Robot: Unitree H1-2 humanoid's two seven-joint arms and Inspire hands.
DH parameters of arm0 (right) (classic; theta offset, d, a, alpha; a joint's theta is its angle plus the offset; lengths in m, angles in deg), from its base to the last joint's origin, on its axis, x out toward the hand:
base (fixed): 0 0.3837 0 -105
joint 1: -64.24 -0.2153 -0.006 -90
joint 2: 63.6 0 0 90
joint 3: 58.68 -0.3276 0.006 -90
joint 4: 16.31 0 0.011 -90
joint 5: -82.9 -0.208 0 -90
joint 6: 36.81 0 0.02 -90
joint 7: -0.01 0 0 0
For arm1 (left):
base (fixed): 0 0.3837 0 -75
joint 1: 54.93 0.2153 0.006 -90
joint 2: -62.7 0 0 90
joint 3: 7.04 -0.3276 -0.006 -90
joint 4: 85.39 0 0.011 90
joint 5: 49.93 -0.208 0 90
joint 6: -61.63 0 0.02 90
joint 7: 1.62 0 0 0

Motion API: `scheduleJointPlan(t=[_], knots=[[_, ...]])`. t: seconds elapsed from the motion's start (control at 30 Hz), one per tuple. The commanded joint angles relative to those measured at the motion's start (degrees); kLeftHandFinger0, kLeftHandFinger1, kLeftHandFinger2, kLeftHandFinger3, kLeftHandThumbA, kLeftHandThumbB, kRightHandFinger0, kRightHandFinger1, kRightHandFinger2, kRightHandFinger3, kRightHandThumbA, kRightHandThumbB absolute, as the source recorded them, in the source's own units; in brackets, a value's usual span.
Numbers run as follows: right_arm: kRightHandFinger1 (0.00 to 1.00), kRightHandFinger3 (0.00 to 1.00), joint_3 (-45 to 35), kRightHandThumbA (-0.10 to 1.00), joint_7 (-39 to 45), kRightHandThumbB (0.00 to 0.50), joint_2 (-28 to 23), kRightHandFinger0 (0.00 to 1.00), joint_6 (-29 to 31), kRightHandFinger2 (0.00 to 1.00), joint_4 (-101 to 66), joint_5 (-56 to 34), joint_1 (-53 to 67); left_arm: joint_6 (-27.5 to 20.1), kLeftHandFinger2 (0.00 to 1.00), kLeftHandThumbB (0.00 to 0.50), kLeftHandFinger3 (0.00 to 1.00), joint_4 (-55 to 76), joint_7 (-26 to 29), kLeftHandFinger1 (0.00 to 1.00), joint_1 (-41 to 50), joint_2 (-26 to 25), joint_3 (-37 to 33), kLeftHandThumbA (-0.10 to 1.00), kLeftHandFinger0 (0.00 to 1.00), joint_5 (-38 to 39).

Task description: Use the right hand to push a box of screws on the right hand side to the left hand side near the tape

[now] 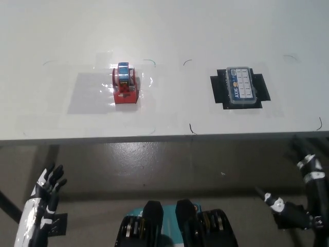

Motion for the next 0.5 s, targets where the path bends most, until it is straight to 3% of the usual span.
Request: scheduleJointPlan(t=[0.0,0.13,0.27,0.4,0.47], knots=[[1.0,1.0,-1.5,1.0,3.1,0.389,-5.0,1.0,-2.8,1.0,-5.9,-2.1,-3.9,-4.0,1.0,0.208,1.0,1.8,-1.1,1.0,0.3,-1.1,0.1,0.86,1.0,0.8],[1.0,1.0,-2.3,1.0,3.2,0.405,-6.9,1.0,-5.9,1.0,-6.3,-3.2,-8.6,-3.6,1.0,0.22,1.0,2.5,-1.1,1.0,0.4,-0.9,0.1,0.87,1.0,0.5],[1.0,1.0,-3.1,1.0,3.3,0.391,-8.3,1.0,-6.0,1.0,-2.8,-3.9,-14.9,-3.6,1.0,0.195,1.0,2.9,-1.5,1.0,0.6,-1.1,0.1,0.87,1.0,1.0],[1.0,1.0,-3.7,1.0,3.4,0.342,-8.6,1.0,-7.7,1.0,2.2,-5.1,-22.2,-4.6,1.0,0.18,1.0,2.6,-1.6,1.0,0.6,-1.0,0.2,0.87,1.0,1.0],[1.0,1.0,-4.3,1.0,2.6,0.36,-7.8,1.0,-9.7,1.0,3.8,-5.5,-24.9,-4.5,1.0,0.188,1.0,2.8,-1.5,1.0,0.8,-0.8,0.1,0.87,1.0,0.8]])
